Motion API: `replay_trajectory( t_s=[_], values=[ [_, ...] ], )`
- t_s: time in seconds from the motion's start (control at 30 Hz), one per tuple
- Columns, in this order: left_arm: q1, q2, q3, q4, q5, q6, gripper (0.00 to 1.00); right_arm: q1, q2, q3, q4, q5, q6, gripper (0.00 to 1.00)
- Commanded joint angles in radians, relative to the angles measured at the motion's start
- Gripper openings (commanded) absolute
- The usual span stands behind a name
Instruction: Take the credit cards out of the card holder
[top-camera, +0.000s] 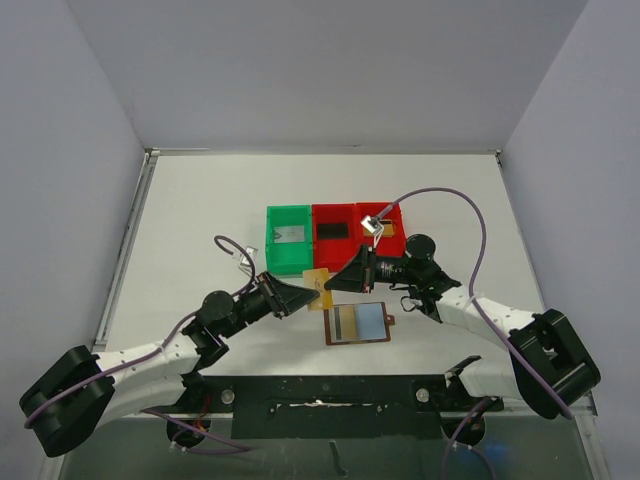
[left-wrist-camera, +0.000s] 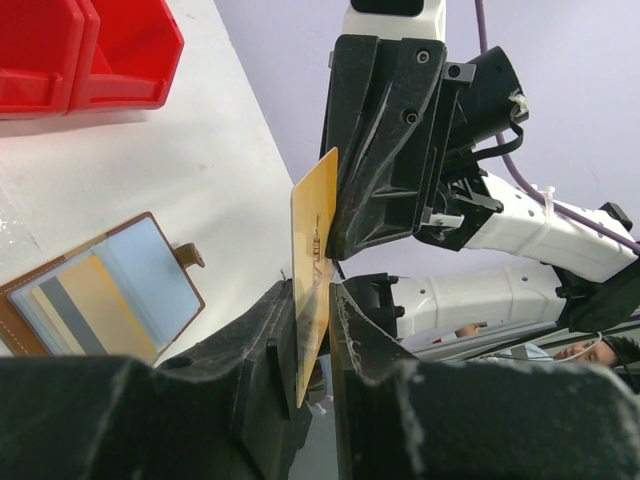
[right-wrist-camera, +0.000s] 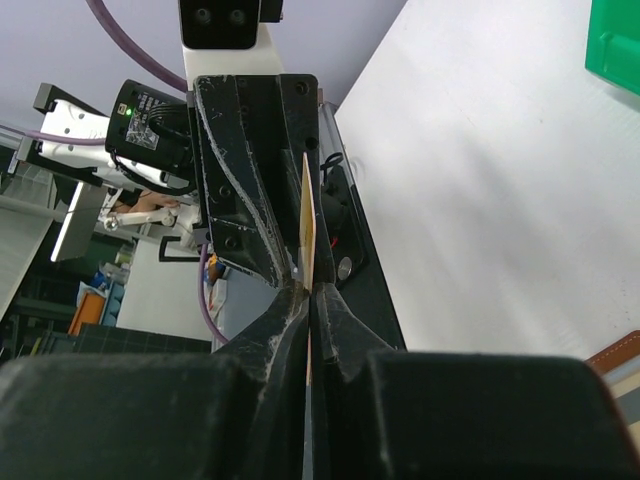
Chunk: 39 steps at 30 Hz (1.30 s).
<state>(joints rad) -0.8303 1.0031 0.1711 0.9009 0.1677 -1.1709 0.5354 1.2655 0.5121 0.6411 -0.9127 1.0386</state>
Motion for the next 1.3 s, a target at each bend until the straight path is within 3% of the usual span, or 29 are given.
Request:
replay_trajectory(
  t_s=[0.0, 0.13, 0.43, 0.73, 0.9, 1.1, 1.17, 1.2, 1.27],
  values=[
    [-0.002, -0.039, 0.019, 0.036, -0.005, 0.001, 0.15, -0.012, -0.035, -0.005, 0.053, -0.008, 0.000, 0.00],
    [-0.003, -0.039, 0.019, 0.046, -0.006, 0.002, 0.00, -0.012, -0.032, -0.010, 0.056, -0.009, 0.001, 0.01],
    [-0.004, -0.023, 0.002, 0.128, 0.015, -0.007, 0.00, -0.009, -0.003, -0.026, 0.154, -0.043, 0.051, 0.24],
    [-0.009, 0.003, 0.011, 0.162, 0.041, -0.008, 0.00, 0.009, 0.032, -0.013, 0.240, -0.075, 0.088, 0.27],
    [-0.016, 0.031, 0.017, 0.184, 0.043, -0.010, 0.00, 0.017, 0.038, -0.001, 0.257, -0.083, 0.094, 0.21],
    [-0.019, 0.042, 0.013, 0.200, 0.031, -0.012, 0.00, 0.020, 0.022, -0.020, 0.261, -0.084, 0.091, 0.02],
    [-0.019, 0.034, 0.014, 0.186, 0.023, -0.008, 0.00, 0.016, 0.006, -0.028, 0.229, -0.074, 0.073, 0.00],
    [-0.019, 0.027, 0.017, 0.167, 0.020, -0.004, 0.04, 0.010, -0.005, -0.030, 0.202, -0.067, 0.057, 0.00],
    [-0.018, 0.006, 0.019, 0.117, 0.006, 0.007, 0.29, -0.013, -0.041, -0.028, 0.136, -0.051, 0.016, 0.00]
  ],
)
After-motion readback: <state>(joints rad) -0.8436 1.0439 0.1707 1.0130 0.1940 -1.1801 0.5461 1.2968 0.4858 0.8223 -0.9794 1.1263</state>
